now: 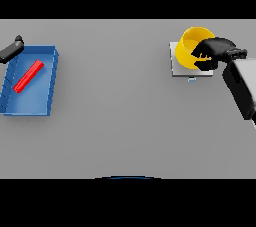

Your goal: Pick up the red beaker and tilt it to pour out 1 green nut into yellow bowl. Pick up the yellow bowl and place it on the metallic measuring scale.

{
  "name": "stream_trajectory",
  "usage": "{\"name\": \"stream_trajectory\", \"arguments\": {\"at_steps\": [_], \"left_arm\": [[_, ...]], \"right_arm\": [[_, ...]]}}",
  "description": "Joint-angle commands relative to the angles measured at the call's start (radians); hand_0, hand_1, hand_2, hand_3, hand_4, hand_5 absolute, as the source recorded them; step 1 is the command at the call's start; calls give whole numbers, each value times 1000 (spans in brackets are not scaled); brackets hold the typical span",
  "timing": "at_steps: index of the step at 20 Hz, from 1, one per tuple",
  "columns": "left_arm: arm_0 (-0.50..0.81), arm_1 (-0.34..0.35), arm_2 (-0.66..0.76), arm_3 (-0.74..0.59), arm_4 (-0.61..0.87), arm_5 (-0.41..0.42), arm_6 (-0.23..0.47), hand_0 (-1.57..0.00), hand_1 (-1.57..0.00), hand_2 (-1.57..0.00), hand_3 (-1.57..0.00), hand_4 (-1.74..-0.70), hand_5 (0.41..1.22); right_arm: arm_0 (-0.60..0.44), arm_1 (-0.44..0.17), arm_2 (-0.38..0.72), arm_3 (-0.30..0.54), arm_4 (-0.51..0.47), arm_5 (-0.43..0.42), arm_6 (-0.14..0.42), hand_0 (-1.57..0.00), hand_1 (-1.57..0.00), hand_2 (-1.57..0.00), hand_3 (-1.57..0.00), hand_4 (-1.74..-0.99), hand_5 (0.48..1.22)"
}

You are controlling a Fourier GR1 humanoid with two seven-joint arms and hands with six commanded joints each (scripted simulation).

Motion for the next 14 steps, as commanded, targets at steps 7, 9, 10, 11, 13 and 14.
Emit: {"name": "stream_trajectory", "arguments": {"at_steps": [7, 9, 10, 11, 13, 14], "left_arm": [[-11, 2, -1, -5, -2, -6, 1, 1, 1, 1, 1, -853, 771], [-6, 4, 0, -9, -1, -1, 3, 1, 1, 1, 1, -856, 772], [-10, 3, -6, -15, -9, 8, 14, 1, 1, 1, 1, -854, 774], [-14, -5, -9, -12, -14, 12, 9, 1, 1, 1, 1, -853, 772], [-10, 6, -10, -22, -16, 15, 14, 1, 1, 1, 1, -851, 770], [-11, 8, -12, -31, -16, 15, 23, 1, 1, 1, 1, -851, 768]], "right_arm": [[-15, -9, 2, 17, 0, 36, -3, -237, -178, -256, -465, -1471, 836], [-4, -12, 16, 20, 13, 32, -12, -152, -114, -182, -397, -1452, 818], [-9, -10, 17, 25, 15, 31, -14, -121, -91, -145, -360, -1442, 811], [-9, -9, 23, 26, 22, 23, -21, -97, -72, -116, -325, -1432, 807], [-17, -10, 23, 38, 25, 20, -30, -62, -46, -74, -277, -1418, 801], [-8, -6, 23, 30, 22, 17, -29, -49, -37, -59, -263, -1414, 796]]}}
